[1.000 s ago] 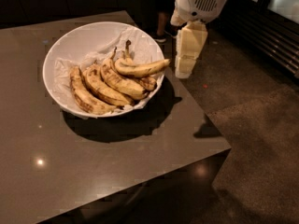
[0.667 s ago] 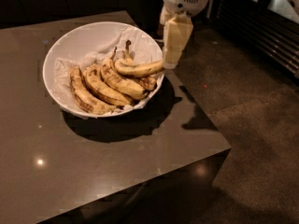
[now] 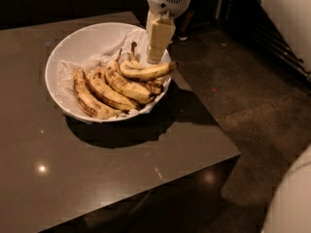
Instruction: Pick banana from white bowl
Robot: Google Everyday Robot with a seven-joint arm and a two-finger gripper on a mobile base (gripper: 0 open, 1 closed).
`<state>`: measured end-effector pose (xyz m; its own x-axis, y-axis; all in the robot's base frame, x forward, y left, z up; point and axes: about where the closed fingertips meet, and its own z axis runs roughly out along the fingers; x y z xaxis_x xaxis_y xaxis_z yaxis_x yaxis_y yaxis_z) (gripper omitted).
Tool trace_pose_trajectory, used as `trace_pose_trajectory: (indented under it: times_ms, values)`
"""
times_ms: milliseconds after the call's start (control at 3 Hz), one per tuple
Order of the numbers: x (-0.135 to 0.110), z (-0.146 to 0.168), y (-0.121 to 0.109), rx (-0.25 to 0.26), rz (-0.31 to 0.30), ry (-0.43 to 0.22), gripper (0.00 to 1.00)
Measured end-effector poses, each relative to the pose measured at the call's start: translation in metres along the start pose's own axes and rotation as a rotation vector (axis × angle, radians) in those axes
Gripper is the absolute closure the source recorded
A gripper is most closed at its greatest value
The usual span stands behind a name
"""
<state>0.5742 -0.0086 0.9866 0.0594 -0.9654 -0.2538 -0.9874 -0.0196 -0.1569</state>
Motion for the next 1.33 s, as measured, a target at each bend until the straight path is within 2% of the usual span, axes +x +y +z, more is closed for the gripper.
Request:
trace_pose_trajectory:
  times_ms: [333, 667, 1000, 1333]
  values:
    - [-0.011, 0.015, 0.0, -0.047, 0.0, -0.028, 0.42]
    - [-0.015, 0.028, 0.003, -0.095, 0.012, -0.053, 0.38]
    - [-0.015, 0.036, 0.007, -0.132, 0.032, -0.068, 0.39]
    - [-0.014, 0.041, 0.006, -0.147, 0.046, -0.072, 0.41]
